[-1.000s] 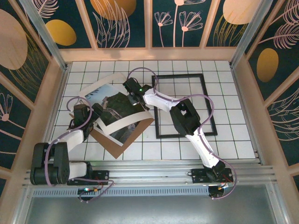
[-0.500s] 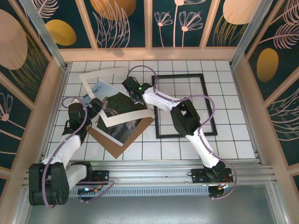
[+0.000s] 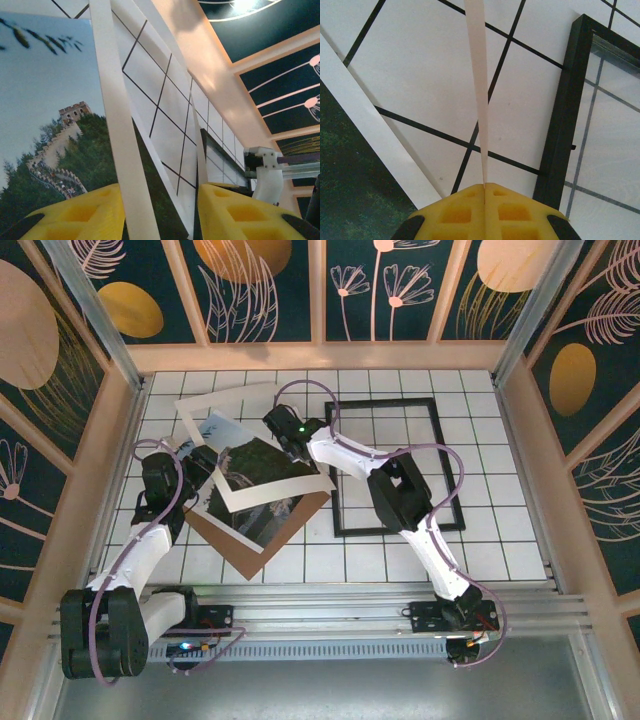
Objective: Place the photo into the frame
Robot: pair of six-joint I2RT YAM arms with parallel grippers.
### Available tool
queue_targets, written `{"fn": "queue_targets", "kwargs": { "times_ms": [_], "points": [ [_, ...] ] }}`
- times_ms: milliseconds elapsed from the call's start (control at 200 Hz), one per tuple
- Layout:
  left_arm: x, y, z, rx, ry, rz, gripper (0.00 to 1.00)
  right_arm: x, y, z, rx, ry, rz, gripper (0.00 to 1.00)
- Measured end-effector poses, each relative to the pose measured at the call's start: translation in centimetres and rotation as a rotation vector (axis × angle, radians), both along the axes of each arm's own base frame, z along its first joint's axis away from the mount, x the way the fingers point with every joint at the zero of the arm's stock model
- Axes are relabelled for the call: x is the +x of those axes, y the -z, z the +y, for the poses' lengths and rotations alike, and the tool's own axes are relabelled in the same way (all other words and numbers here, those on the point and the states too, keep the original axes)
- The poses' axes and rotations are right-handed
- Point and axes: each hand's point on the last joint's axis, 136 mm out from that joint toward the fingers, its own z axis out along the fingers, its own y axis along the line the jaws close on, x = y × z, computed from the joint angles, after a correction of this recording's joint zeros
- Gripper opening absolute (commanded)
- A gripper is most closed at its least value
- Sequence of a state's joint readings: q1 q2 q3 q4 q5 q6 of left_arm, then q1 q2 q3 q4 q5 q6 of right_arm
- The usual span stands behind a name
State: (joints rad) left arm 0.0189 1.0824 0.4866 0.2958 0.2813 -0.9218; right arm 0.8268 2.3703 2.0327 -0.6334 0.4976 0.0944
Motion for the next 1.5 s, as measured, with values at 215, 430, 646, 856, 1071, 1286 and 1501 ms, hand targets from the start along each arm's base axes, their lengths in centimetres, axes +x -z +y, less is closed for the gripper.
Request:
{"fn": "queue_targets", "kwargs": {
  "times_ms": [215,430,646,856,1071,1286,1501],
  "points": [
    [0.2,-0.5,-0.1,-0.016,0.002,-0.018,0.11,0.1,-0.6,-0.1,-0.006,-0.002,-0.013,0.0],
    [0.6,-2.6,-1.2,-0.085,0.047,-0.089,0.0,0.3,-2.6,-0.5,0.0,0.011,-0.05,0.0],
    [1.4,-7.2,-2.5,-0.152,0.101,-0.186,0.0,0.3,-5.5,-0.7,0.033,0.019,-0.091,0.32],
    [1.5,-12.4,-5.8,-0.163,0.193,-0.286,0.0,-0.7,-10.2,-1.1,0.146,-0.005,-0.13,0.67],
    [2.1,-15.2,-7.9,-0.168,0.232,-0.329,0.0,-2.5,-19.0,-3.8,0.433,-0.06,-0.206,0.94],
    [3.5,-15.6,-10.5,-0.158,0.282,-0.312,0.0,-3.9,-27.0,-11.1,0.726,-0.058,-0.321,0.99],
    [4.8,-16.4,-11.9,-0.123,0.315,-0.315,0.0,-1.9,-25.0,-26.1,0.785,0.204,-0.38,0.99]
  ]
}}
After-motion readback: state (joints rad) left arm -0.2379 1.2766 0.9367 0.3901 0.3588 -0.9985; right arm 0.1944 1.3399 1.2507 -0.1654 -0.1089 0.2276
